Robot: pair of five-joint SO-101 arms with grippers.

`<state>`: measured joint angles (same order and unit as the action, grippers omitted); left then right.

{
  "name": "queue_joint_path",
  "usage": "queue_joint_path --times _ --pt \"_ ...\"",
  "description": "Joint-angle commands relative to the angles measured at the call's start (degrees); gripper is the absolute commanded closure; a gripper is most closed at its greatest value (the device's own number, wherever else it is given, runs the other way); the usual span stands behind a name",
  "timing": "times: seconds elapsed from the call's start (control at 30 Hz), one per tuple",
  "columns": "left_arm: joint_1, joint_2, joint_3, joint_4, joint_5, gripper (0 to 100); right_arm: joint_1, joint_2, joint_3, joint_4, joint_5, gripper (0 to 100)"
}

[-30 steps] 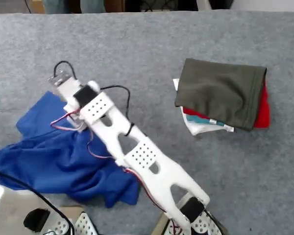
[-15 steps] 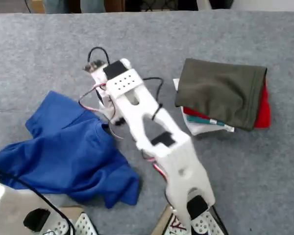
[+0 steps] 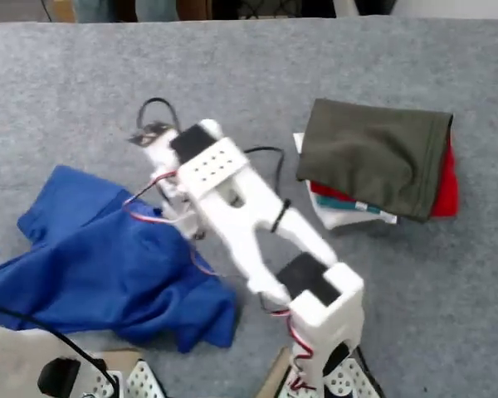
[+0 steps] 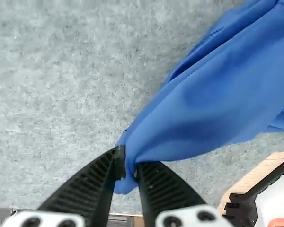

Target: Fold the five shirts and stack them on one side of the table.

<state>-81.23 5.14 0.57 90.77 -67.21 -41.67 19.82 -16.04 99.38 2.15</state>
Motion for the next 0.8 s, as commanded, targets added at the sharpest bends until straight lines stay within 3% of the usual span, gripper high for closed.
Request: queue_joint_path --times 0.0,0.1,0.27,0.37,0.5,0.63,0.77 --pt "-0.7 -0.7 -2.7 0.7 0.6 97 -5.9 3.4 -10.9 -0.4 -2.5 60.4" --pt "-0.4 -0.6 -2.7 0.7 3.6 97 -11.3 9.2 -18.2 -0.3 -3.7 57.2" --pt "-0.3 -0.6 -2.7 0.7 5.0 97 -15.4 22.3 -25.5 -0.5 -5.9 62.9" --pt "-0.7 -0.6 -2.7 0.7 4.7 97 -12.1 29.7 -29.1 0.3 -5.5 72.7" --pt "-0.7 -0.6 -2.7 0.7 4.7 97 -6.5 31.4 -31.3 1.9 -5.9 98.0" --pt "-0.3 -0.6 -2.2 0.6 4.7 97 -3.3 25.9 -26.0 1.9 -5.6 98.4" --pt "-0.2 -0.6 -0.6 0.4 4.5 97 -2.2 16.0 -10.5 1.9 -6.2 98.5"
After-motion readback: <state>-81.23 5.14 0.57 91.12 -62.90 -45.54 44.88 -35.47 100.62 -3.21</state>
